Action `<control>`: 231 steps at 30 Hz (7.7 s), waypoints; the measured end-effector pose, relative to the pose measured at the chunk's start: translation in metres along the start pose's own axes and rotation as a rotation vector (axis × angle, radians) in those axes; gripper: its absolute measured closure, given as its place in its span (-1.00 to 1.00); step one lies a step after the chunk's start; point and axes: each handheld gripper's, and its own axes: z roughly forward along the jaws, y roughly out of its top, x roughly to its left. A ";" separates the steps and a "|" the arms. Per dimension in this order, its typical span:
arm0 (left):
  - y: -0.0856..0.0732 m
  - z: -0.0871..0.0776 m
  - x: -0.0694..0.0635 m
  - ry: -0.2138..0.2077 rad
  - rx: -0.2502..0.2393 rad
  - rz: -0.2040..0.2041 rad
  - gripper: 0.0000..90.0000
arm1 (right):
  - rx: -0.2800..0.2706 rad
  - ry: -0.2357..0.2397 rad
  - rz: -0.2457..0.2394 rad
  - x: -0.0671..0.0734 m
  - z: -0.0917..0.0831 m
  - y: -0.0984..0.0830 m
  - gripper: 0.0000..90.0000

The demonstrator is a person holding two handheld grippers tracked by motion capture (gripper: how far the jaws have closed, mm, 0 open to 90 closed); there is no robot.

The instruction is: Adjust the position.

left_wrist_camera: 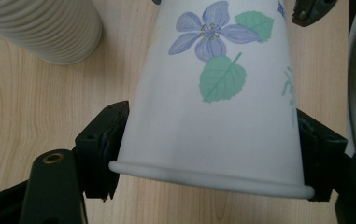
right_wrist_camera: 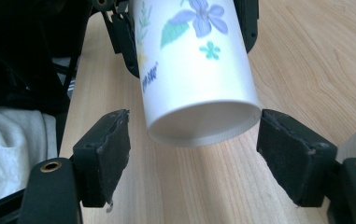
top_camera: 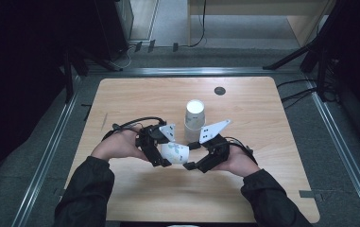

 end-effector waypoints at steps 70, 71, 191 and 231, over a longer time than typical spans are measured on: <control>-0.029 -0.005 0.003 -0.131 -0.531 -0.207 -0.71 | -0.143 0.028 -0.025 -0.003 -0.010 0.001 -0.24; -0.028 -0.004 0.002 -0.135 -0.530 -0.209 -0.70 | -0.144 0.029 -0.023 -0.003 -0.009 0.001 -0.24; -0.017 -0.002 -0.002 -0.084 -0.554 -0.214 -0.47 | -0.116 0.032 0.022 -0.004 0.003 0.002 -0.28; -0.047 -0.039 0.016 0.033 -0.512 -0.297 -0.47 | -0.032 -0.325 0.102 -0.001 -0.012 -0.025 -0.55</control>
